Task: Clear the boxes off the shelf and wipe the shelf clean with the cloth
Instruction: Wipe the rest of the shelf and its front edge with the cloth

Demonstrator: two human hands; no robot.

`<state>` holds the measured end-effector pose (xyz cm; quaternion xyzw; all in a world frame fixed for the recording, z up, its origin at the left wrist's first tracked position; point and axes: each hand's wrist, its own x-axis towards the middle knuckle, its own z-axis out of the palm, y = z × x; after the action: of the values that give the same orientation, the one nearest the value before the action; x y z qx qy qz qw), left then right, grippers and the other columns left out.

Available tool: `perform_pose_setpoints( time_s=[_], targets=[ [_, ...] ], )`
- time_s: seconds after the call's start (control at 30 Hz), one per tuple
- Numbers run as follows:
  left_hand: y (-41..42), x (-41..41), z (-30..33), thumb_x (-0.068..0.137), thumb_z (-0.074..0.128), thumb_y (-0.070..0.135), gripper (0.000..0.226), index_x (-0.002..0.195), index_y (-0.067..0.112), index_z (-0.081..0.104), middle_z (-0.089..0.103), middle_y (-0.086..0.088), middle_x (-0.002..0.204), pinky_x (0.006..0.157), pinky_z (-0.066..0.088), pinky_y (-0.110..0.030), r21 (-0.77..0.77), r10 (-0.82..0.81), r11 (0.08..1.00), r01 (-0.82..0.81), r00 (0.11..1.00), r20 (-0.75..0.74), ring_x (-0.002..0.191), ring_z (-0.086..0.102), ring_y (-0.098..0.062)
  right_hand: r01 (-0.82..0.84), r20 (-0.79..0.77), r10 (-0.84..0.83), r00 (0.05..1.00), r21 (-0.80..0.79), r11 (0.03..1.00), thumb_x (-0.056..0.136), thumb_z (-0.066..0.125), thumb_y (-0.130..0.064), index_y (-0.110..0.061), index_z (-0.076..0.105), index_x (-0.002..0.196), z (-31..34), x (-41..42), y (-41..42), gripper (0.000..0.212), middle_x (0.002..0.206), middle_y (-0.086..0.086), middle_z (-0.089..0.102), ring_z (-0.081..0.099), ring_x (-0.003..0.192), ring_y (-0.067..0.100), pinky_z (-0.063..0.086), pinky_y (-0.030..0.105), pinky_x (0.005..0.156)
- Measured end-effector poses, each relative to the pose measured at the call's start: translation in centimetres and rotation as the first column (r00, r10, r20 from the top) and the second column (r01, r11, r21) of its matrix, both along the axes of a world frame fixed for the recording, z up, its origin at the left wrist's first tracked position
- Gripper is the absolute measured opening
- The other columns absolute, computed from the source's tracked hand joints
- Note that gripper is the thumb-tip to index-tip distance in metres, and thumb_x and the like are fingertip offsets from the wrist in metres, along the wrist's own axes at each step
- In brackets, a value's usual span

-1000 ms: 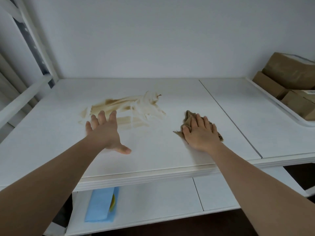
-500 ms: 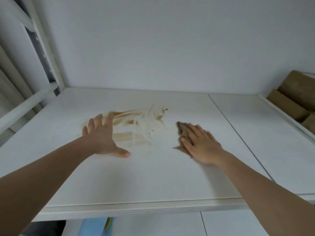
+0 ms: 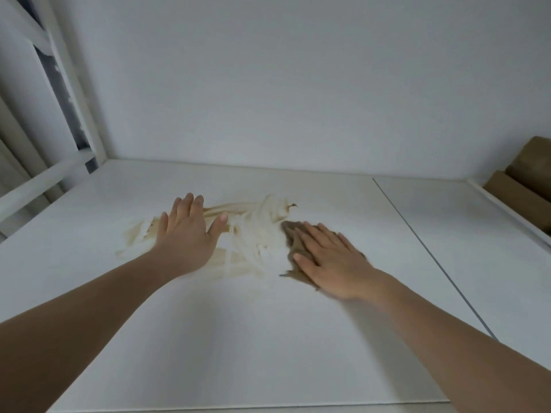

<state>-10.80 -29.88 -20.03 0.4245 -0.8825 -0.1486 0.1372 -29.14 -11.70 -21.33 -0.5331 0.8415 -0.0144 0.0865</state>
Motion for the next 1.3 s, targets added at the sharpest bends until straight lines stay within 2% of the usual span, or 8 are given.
perform_pose_setpoints(
  time_s=[0.23,0.47,0.6,0.73,0.83,1.03,1.13,1.3],
  targets=[
    [-2.1,0.8,0.2,0.095,0.021,0.053,0.074,0.151,0.005,0.012,0.005,-0.01,0.16,0.118,0.0,-0.041,-0.04,-0.024,0.999,0.025,0.999,0.029,0.148,-0.001,-0.02,0.397,0.024,-0.397,0.918,0.008,0.918,0.101,0.015,-0.049,-0.018,-0.004,0.155,-0.2,-4.8,-2.6,0.066,0.163,-0.001,-0.011,-0.012,0.149,0.022,-0.006,0.046,0.12],
    [-3.8,-1.1,-0.9,0.096,0.014,0.054,0.074,0.147,0.002,0.021,0.02,-0.014,0.156,0.118,0.011,-0.044,-0.063,-0.024,0.998,0.028,0.997,0.069,0.145,0.012,-0.026,0.062,0.004,-0.062,0.998,-0.039,0.997,0.1,0.015,-0.052,-0.02,-0.002,0.156,-0.7,1.0,-7.5,0.066,0.163,-0.004,-0.011,-0.012,0.149,0.018,-0.008,0.044,0.12],
    [-5.6,-2.4,0.0,0.093,0.011,0.053,0.071,0.128,0.001,0.045,0.047,-0.016,0.131,0.11,0.023,-0.048,-0.101,0.002,0.995,0.007,0.996,0.086,0.129,0.035,-0.03,-0.045,0.003,0.045,0.999,-0.013,0.999,0.1,0.015,-0.054,-0.029,-0.001,0.156,-0.3,-1.6,-5.5,0.063,0.162,-0.011,-0.01,-0.009,0.149,0.012,-0.005,0.038,0.121],
    [-7.5,-2.1,1.5,0.089,-0.002,0.048,0.075,0.109,0.005,0.055,0.049,-0.007,0.091,0.107,0.027,-0.049,-0.112,0.026,0.994,-0.004,0.979,0.202,0.112,0.043,-0.032,0.255,-0.022,-0.255,0.967,-0.001,0.967,0.1,0.014,-0.052,-0.022,0.0,0.156,-0.3,-6.4,-4.9,0.065,0.163,-0.004,-0.008,-0.007,0.15,0.019,-0.002,0.043,0.121],
    [-8.2,-1.9,1.6,0.102,0.007,0.032,0.057,0.125,0.001,0.05,0.037,-0.003,0.071,0.107,0.029,-0.048,-0.065,0.039,0.998,-0.028,0.983,0.18,0.095,0.044,-0.033,0.348,0.014,-0.348,0.937,0.023,0.937,0.1,0.014,-0.049,-0.018,-0.003,0.156,-0.2,-6.8,-7.9,0.066,0.163,-0.001,-0.011,-0.012,0.149,0.023,-0.006,0.047,0.12],
    [-9.0,-2.9,1.3,0.098,-0.001,0.048,0.077,0.092,0.0,0.058,0.047,-0.006,0.075,0.108,0.028,-0.049,-0.03,0.019,0.999,-0.012,0.969,0.247,0.095,0.046,-0.031,0.057,0.015,-0.057,0.998,-0.021,0.998,0.101,0.014,-0.049,-0.019,-0.001,0.156,-0.6,-2.1,-12.6,0.065,0.163,-0.003,-0.01,-0.011,0.149,0.02,-0.007,0.046,0.12],
    [-9.4,-3.8,1.2,0.095,-0.004,0.054,0.085,0.089,-0.001,0.06,0.055,-0.012,0.094,0.113,0.021,-0.047,-0.018,0.031,0.999,-0.027,0.969,0.246,0.119,0.045,-0.032,-0.096,0.019,0.096,0.995,-0.017,0.995,0.101,0.015,-0.051,-0.025,0.001,0.156,-0.4,-2.9,-10.9,0.062,0.162,-0.009,-0.009,-0.009,0.149,0.013,-0.006,0.04,0.12],
    [-10.0,-4.0,0.9,0.093,0.001,0.06,0.084,0.082,0.003,0.06,0.06,-0.015,0.098,0.113,0.023,-0.045,0.059,0.043,0.996,-0.061,0.961,0.272,0.113,0.051,-0.032,0.127,-0.015,-0.127,0.992,-0.002,0.992,0.101,0.014,-0.05,-0.024,0.002,0.156,0.0,-8.1,-9.7,0.062,0.163,-0.007,-0.006,-0.005,0.15,0.016,-0.002,0.04,0.12]
  ],
)
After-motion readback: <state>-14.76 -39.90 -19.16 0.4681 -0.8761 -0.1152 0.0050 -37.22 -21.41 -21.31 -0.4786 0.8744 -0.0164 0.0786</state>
